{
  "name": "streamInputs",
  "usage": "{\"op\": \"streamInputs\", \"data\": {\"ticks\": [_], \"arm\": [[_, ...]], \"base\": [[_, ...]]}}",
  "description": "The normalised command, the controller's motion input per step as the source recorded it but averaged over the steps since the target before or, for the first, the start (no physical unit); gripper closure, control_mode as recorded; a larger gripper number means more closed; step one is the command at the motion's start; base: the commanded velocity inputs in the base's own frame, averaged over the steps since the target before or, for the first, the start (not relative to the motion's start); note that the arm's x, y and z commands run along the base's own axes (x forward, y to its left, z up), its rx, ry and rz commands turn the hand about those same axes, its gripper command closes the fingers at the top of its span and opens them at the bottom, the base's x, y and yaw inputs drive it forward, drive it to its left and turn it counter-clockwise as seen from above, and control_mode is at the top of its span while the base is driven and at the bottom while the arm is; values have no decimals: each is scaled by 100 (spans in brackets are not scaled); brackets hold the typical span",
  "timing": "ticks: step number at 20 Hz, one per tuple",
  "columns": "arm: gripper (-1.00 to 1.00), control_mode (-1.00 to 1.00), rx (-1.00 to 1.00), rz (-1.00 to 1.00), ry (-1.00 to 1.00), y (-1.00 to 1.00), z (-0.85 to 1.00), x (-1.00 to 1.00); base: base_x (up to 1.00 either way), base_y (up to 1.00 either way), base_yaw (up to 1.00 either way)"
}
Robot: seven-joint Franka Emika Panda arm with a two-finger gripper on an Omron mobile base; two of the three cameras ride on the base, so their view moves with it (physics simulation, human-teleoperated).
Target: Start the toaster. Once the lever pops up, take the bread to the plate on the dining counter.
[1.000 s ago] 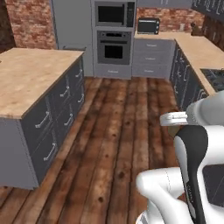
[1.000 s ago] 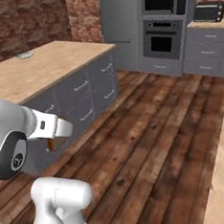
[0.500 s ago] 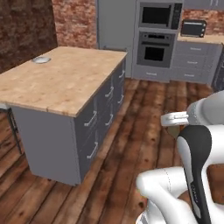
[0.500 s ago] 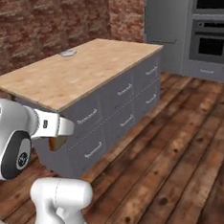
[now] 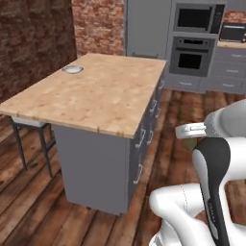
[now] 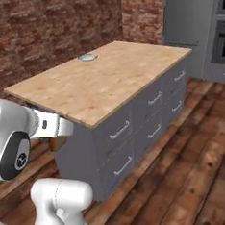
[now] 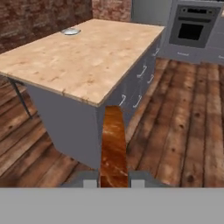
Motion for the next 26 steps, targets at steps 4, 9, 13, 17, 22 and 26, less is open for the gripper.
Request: {"op": "streamInputs", "data": {"ticks": [4, 9, 13, 17, 22, 26], "arm": [[100, 100, 0, 0, 0, 0, 0, 0], [100, 100, 0, 0, 0, 0, 0, 0], [100, 100, 0, 0, 0, 0, 0, 0], [100, 100, 0, 0, 0, 0, 0, 0], [100, 100, 0, 0, 0, 0, 0, 0], [100, 100, 0, 0, 0, 0, 0, 0]], "base": [[79, 100, -1], [91, 100, -9], [85, 100, -16], [62, 100, -29], [31, 100, -42], [31, 100, -41]]}}
